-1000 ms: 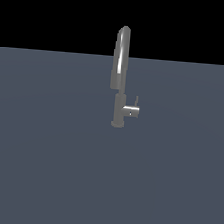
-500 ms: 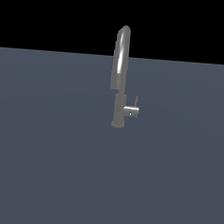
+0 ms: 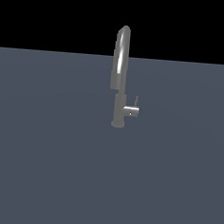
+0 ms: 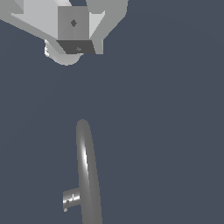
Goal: Turn on the faucet by rotating a designated handle.
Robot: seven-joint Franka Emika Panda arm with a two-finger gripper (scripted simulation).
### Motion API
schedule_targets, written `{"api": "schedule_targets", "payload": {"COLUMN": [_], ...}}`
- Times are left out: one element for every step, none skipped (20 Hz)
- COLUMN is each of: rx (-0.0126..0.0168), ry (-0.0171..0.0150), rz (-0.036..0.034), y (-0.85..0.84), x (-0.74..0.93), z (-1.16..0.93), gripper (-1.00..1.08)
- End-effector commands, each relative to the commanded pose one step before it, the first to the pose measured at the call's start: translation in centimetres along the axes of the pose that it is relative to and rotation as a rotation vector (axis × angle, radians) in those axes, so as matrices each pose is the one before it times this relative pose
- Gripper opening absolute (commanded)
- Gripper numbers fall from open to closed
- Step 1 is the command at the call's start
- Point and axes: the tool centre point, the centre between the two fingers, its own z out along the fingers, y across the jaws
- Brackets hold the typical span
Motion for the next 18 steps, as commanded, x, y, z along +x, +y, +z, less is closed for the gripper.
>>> {"api": "schedule_targets", "payload": {"rx": [0.03581,0.01437,0.01445,0.01453,0.01461,0.01469,0.01477,0.01485,0.01493,0.01501,0.0151,0.01518,0.01526,0.01536,0.01545,0.01555,0.01565,0.01576], "ry": [-0.03102,-0.0125,-0.01256,-0.01262,-0.01268,-0.01274,-0.0128,-0.01287,-0.01293,-0.01299,-0.01307,-0.01313,-0.01321,-0.01329,-0.01337,-0.01346,-0.01356,-0.01366], "rz": [0.03742,0.01479,0.01484,0.01489,0.01494,0.01499,0.01503,0.01508,0.01513,0.01517,0.01522,0.01527,0.01533,0.01539,0.01545,0.01553,0.01561,0.01569], "y": [-0.072,-0.034,-0.034,-0.034,-0.034,-0.034,-0.035,-0.034,-0.034,-0.034,-0.034,-0.034,-0.034,-0.034,-0.034,-0.034,-0.034,-0.034], "x": [1.63,0.645,0.648,0.651,0.653,0.656,0.658,0.661,0.663,0.666,0.669,0.671,0.674,0.677,0.679,0.683,0.686,0.69], "z": [0.063,0.021,0.021,0.021,0.02,0.02,0.02,0.019,0.019,0.019,0.019,0.018,0.018,0.018,0.018,0.017,0.017,0.017], "gripper": [-1.0,-1.0,-1.0,-1.0,-1.0,-1.0,-1.0,-1.0,-1.0,-1.0,-1.0,-1.0,-1.0,-1.0,-1.0,-1.0,-1.0,-1.0]}}
